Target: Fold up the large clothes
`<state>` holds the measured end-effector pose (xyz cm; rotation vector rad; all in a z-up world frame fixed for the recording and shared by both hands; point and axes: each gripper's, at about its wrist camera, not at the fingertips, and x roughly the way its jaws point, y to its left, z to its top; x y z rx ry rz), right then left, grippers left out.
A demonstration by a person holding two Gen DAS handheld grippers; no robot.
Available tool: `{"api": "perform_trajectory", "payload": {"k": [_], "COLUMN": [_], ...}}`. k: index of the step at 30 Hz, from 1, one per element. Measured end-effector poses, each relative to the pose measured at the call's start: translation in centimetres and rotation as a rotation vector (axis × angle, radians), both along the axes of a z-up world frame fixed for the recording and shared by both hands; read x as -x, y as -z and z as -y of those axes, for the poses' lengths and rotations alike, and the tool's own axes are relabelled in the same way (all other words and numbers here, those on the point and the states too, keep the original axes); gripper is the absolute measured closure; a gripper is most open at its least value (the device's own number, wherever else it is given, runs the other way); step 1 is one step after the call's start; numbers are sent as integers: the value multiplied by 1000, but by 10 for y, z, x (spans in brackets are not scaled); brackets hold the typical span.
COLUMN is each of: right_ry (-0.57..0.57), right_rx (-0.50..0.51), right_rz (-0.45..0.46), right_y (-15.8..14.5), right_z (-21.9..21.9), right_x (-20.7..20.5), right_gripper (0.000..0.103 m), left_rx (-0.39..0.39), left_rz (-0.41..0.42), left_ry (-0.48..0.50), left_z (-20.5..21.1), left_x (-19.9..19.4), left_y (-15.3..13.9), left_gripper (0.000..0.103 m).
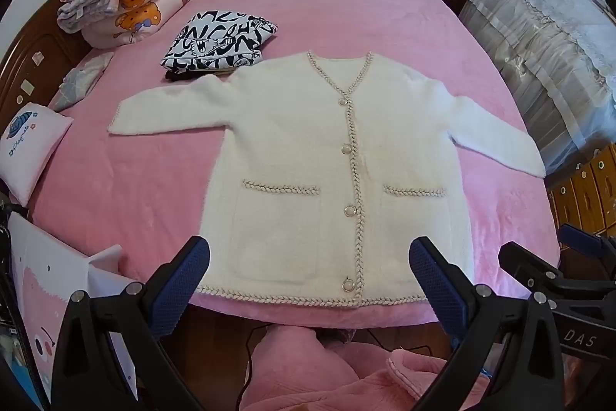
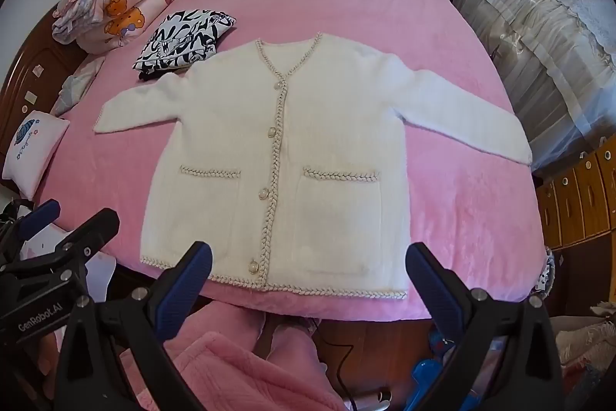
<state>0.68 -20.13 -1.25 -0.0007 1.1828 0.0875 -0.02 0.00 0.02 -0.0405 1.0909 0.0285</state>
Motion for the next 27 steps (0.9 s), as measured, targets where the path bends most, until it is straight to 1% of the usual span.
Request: {"api": "perform_trajectory", "payload": {"k": [11,19,27], "right_ry": [0,2,7], "right_rx": [0,0,-4], "right_rz": [1,0,-8], "right_y": [0,0,0], "right_z": [0,1,7], "right_x": [0,-1,-6], "right_gripper": [2,2,2], "left_rx": [-4,17,19], "left_rz": [6,8,3], "left_ry": [0,9,3], "left_z": [6,4,5], "left_x": [3,2,0], "left_y": [-2,-4,-2], "left_gripper": [0,0,0]}}
